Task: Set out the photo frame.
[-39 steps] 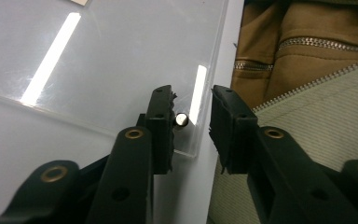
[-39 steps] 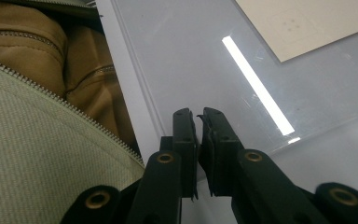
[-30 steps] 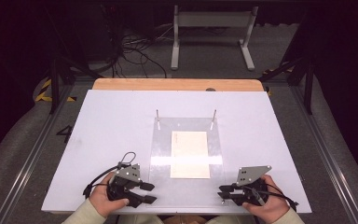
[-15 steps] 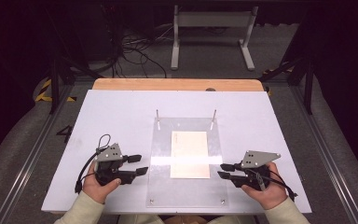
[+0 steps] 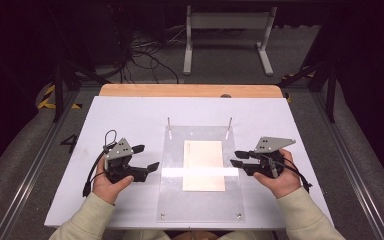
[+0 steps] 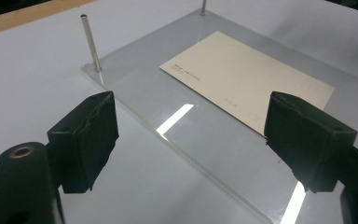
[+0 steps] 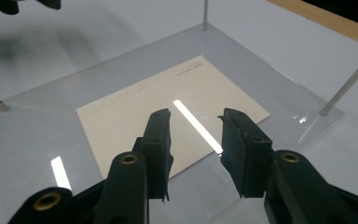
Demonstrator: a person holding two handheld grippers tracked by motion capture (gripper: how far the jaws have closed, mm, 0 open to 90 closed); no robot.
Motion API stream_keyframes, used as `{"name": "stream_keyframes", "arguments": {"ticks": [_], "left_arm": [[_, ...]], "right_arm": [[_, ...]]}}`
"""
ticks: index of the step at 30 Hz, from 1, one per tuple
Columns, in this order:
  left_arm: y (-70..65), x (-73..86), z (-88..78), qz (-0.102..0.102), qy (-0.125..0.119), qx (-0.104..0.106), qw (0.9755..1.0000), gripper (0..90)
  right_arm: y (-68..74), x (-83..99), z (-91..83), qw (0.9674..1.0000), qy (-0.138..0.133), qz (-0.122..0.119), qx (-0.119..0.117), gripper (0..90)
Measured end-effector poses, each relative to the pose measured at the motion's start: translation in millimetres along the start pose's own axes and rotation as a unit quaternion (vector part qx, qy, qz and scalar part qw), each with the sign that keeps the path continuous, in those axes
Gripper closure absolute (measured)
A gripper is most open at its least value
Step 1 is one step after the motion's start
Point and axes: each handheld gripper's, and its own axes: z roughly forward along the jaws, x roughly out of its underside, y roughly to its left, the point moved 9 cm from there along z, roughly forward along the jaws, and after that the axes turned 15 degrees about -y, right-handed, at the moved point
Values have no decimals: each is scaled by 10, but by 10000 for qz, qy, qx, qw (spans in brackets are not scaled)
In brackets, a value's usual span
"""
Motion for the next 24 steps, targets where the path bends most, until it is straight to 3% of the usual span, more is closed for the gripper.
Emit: {"name": "stream_keyframes", "arguments": {"ticks": [3,12,16,24], "left_arm": [[65,-5,-43,-146,-85,-83,9998,181],[123,70,-92,-116,49,-260,9996,184],[128,97,-95,-173,50,-253,9995,186],[144,123,-107,-157,96,-253,9995,189]], "right_arm": [[-184,-105,49,9997,-148,59,181,616],[-480,-185,209,9985,-171,108,517,642],[-654,-212,329,9969,-238,35,750,667],[-942,-220,495,9929,-221,216,1149,686]]}}
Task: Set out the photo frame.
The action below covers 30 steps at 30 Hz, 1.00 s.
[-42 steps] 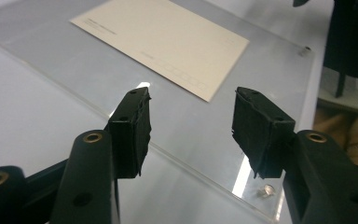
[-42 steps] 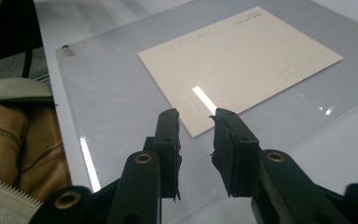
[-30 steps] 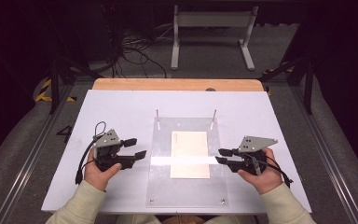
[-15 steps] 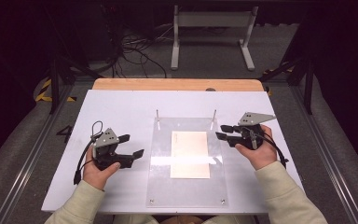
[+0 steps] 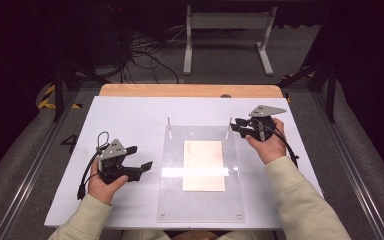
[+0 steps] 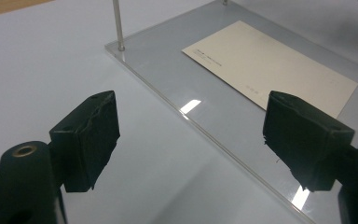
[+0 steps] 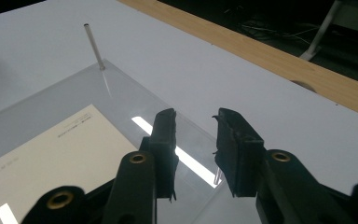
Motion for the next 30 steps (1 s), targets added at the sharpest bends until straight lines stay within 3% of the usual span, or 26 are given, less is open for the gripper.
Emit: {"name": "stream_keyframes", "arguments": {"ticks": [2,11,16,20,21,23,30], "left_arm": [[2,9,-1,17,14,4,10000,189],[1,33,-14,-24,33,9,10000,190],[3,59,-1,-41,79,30,10000,190],[-4,67,5,-20,100,72,9999,188],[-6,70,5,-21,106,78,9999,188],[-12,75,6,-44,113,91,9999,188],[-14,87,6,-39,115,108,9999,190]], "right_arm": [[-39,11,47,9999,-28,72,104,706],[-189,164,249,9987,135,-77,484,713],[-228,214,334,9984,47,58,565,729],[-257,247,396,9978,88,9,656,728],[-243,256,411,9977,91,154,655,711],[-245,264,437,9974,156,111,700,713],[-231,248,491,9954,324,-96,900,844]]}}
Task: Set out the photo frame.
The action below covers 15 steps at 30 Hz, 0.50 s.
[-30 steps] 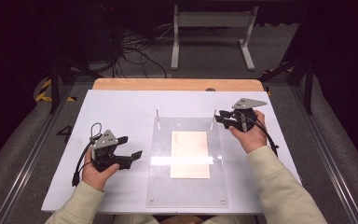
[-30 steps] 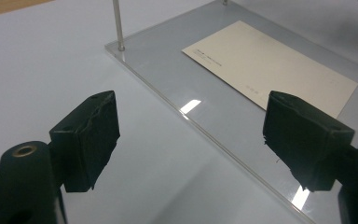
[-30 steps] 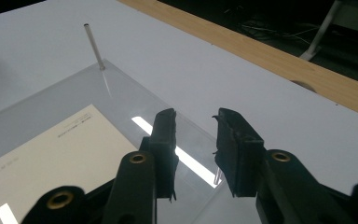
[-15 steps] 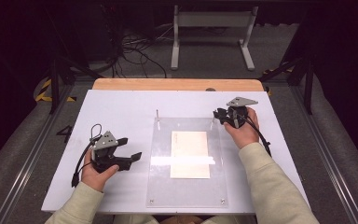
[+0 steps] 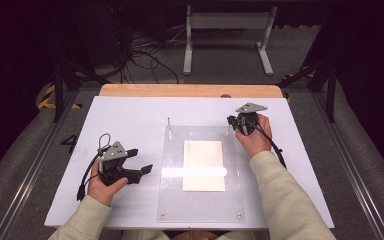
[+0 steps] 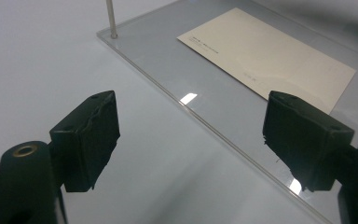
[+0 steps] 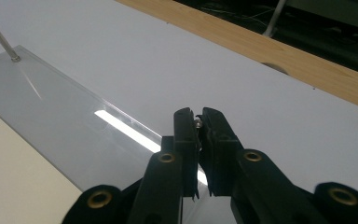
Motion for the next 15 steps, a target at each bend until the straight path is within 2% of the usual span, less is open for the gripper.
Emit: {"name": "stream_keyframes", "arguments": {"ticks": [4,7,11,12,15], "left_arm": [[-3,9,-3,17,36,8,10000,192],[-13,11,5,48,30,31,10000,193],[-37,15,11,39,45,58,10000,192],[-47,17,12,27,49,72,10000,192],[-68,15,12,73,48,88,9999,193]], "right_arm": [[6,-3,13,10000,32,-1,63,848],[-11,11,13,9999,-48,145,-14,853],[-20,21,23,9998,-94,188,-55,854],[-34,28,28,9995,-129,289,-75,855],[-44,34,50,9991,-162,390,-57,857]]}}
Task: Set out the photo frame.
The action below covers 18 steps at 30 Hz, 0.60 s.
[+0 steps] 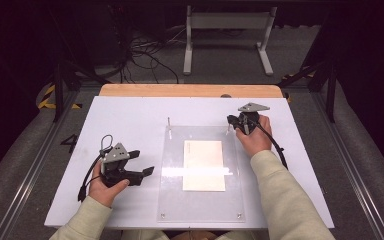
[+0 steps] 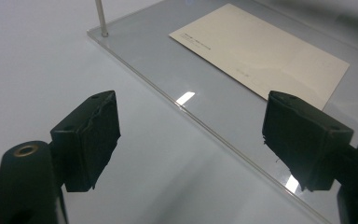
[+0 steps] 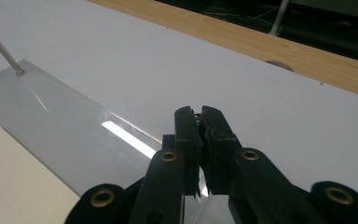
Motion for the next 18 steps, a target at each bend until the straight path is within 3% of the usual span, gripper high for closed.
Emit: {"name": "stream_keyframes", "arguments": {"ticks": [10,13,18], "left_arm": [[-49,20,-79,132,-19,-62,9999,180],[-127,-5,-119,425,-101,-45,9990,146],[-174,-1,-151,451,-147,-57,9989,137]], "right_arm": [[-67,8,47,9995,-79,242,-187,859],[-79,2,65,9992,-53,323,-218,858],[-109,-1,97,9983,-89,505,-275,858]]}}
